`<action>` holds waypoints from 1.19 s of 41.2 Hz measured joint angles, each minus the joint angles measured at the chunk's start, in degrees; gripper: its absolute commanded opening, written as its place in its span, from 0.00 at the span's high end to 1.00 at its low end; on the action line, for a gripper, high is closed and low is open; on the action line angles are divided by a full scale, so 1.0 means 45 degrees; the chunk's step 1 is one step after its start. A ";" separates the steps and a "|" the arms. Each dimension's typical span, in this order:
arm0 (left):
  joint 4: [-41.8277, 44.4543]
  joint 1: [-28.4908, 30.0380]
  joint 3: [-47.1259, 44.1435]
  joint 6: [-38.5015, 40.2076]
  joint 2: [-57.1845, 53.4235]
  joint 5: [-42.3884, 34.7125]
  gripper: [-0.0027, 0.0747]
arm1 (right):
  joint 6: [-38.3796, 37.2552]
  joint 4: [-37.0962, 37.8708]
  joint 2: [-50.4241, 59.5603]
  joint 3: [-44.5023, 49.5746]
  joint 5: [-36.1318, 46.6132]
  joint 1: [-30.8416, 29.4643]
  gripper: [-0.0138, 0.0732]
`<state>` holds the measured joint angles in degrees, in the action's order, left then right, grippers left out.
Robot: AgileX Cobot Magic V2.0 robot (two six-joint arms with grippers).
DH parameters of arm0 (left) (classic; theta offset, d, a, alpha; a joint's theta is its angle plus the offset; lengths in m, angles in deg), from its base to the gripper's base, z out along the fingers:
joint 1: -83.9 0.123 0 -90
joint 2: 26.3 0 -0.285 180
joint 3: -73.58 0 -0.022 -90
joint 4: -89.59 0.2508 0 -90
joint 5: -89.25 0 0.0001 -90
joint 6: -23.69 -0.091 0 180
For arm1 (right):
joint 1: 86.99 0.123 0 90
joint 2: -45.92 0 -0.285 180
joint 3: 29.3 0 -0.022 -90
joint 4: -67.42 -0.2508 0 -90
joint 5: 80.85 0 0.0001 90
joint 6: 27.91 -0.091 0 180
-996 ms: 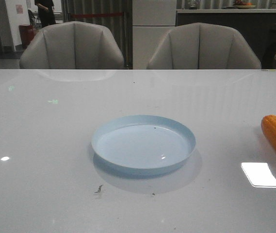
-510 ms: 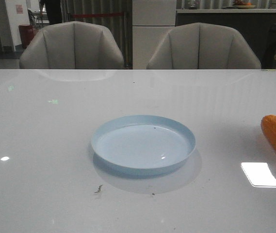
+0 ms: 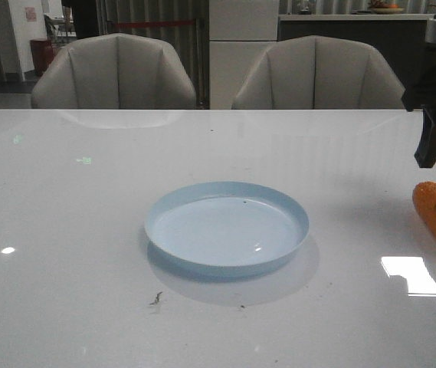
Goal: Place corn on plate with both arms
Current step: 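Lower the right gripper over the orange corn cob and close it, then carry the corn with the right gripper and lower it onto the plate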
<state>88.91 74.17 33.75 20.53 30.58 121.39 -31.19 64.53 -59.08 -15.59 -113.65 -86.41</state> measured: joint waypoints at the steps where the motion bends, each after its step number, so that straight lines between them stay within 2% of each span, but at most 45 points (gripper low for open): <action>1: 0.0000 0.0000 0.0000 0.0000 0.0000 0.0006 0.35 | -0.0035 0.0045 -0.0105 0.0000 0.0000 0.0000 0.28; 19: -0.0042 0.0000 0.0000 0.0000 0.0000 0.0028 0.35 | -0.0179 0.0216 -0.1677 -0.0086 0.0234 0.0000 0.28; 28: -0.0042 0.0000 0.0000 0.0000 0.0000 0.0033 0.35 | -0.0085 0.0245 -0.2017 -0.0256 0.0284 0.0000 0.43; 34: -0.0050 0.0000 0.0000 0.0000 0.0000 0.0033 0.35 | 0.0618 0.0279 -0.2040 -0.1169 -0.0141 0.0113 0.44; 41: -0.0221 0.0000 0.0000 0.0000 0.0000 0.0033 0.35 | 0.1440 0.0305 -0.2040 -0.2809 -0.0952 0.1013 0.44; 49: -0.0535 0.0000 0.0000 0.0000 0.0000 -0.0076 0.35 | 0.1664 0.0315 -0.2040 -0.4228 -0.1573 0.2937 0.44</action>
<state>86.50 74.17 33.75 20.53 30.58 121.05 -23.70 65.95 -68.26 -34.62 -120.73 -73.20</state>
